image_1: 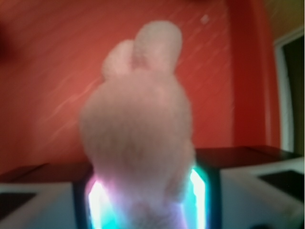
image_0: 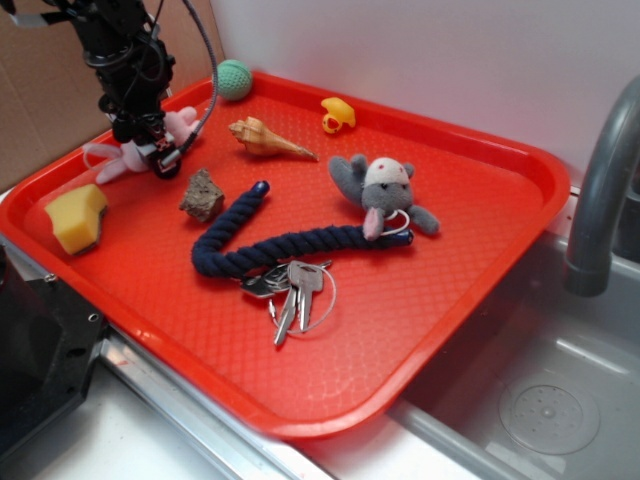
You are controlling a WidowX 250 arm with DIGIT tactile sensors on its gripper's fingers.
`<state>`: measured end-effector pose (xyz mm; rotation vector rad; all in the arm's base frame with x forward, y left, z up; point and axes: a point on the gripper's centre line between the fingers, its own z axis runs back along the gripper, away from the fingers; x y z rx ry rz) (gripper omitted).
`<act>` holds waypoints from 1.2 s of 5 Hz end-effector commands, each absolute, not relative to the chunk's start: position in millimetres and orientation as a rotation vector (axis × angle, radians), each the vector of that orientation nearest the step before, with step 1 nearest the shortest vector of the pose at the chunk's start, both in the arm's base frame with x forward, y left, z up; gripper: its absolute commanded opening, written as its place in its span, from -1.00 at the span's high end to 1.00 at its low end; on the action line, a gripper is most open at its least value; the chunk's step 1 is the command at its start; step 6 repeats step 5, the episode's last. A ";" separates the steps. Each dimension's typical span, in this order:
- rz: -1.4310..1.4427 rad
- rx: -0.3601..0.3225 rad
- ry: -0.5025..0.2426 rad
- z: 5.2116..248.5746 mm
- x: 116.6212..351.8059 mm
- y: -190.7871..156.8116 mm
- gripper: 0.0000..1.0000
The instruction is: Grab the pink bunny.
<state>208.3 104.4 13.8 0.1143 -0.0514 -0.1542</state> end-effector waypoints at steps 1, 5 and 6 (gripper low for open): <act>-0.250 0.037 -0.221 113.8 177.5 9.6 1.00; -0.043 -0.216 -0.104 229.3 175.3 -1.5 1.00; -0.043 -0.216 -0.104 229.3 175.3 -1.5 1.00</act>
